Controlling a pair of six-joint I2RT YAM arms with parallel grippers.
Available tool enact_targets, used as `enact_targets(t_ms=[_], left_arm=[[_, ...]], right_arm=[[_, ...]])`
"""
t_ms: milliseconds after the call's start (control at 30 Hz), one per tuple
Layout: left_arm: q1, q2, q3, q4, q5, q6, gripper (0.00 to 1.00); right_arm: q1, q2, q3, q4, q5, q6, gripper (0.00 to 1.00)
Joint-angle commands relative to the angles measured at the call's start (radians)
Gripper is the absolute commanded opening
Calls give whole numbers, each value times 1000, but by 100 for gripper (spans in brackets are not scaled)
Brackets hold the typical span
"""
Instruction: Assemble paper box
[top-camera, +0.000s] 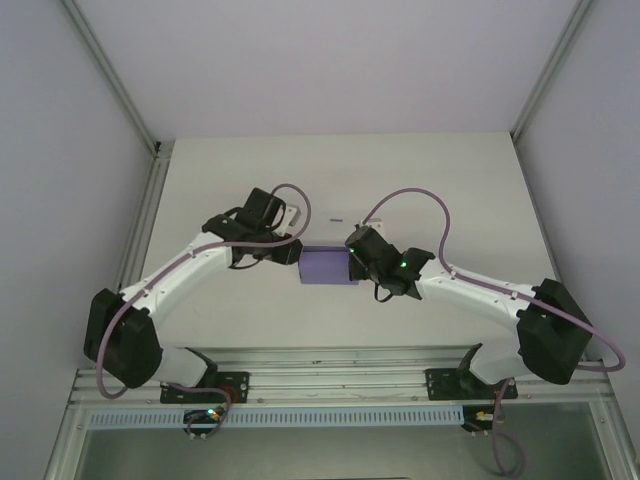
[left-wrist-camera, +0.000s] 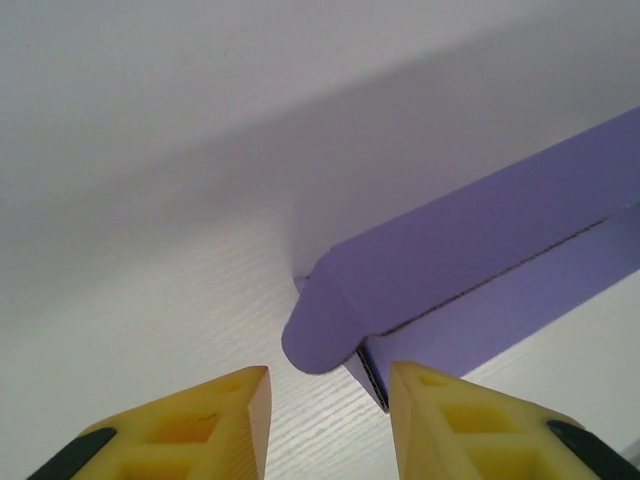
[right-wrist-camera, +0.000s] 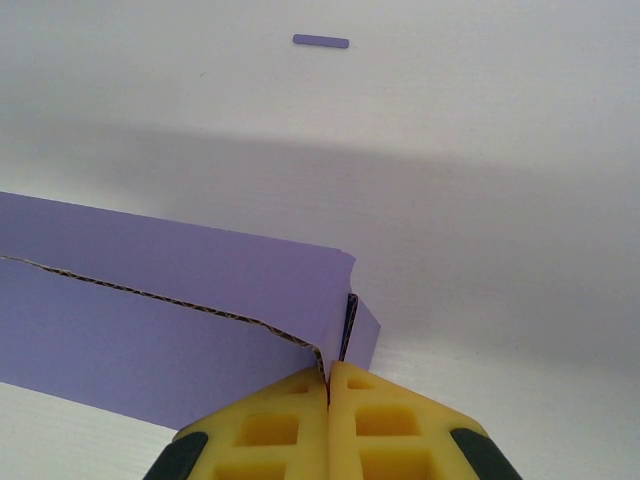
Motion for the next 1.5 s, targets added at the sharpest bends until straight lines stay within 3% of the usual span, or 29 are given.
enact_targets(t_ms=[0, 167, 233, 333, 500, 567, 667, 1200, 1367, 1467], left_arm=[[-1, 27, 29, 15, -32, 55, 35], [-11, 56, 43, 43, -81, 80, 30], [-11, 65, 52, 43, -81, 81, 22], [-17, 69, 51, 55, -53, 96, 20], [-30, 66, 29, 102, -88, 117, 20], [-31, 63, 3, 134, -117, 152, 29], [-31, 64, -13, 159, -158, 174, 30], [-32, 63, -47, 221, -51, 282, 30], [-23, 98, -16, 190, -78, 285, 19], [-23, 104, -8, 192, -96, 274, 6]], right_arm=[[3, 41, -23, -109, -41, -13, 0], [5, 46, -23, -109, -43, -15, 0], [5, 44, -23, -109, -43, -16, 0], [5, 44, -24, -107, -47, -19, 0], [5, 37, -28, -103, -51, -28, 0], [4, 34, -29, -103, -52, -34, 0], [3, 32, -29, -105, -56, -37, 0], [1, 31, -29, -102, -70, -49, 0], [0, 29, -29, -99, -74, -52, 0], [0, 28, -29, -98, -76, -54, 0]])
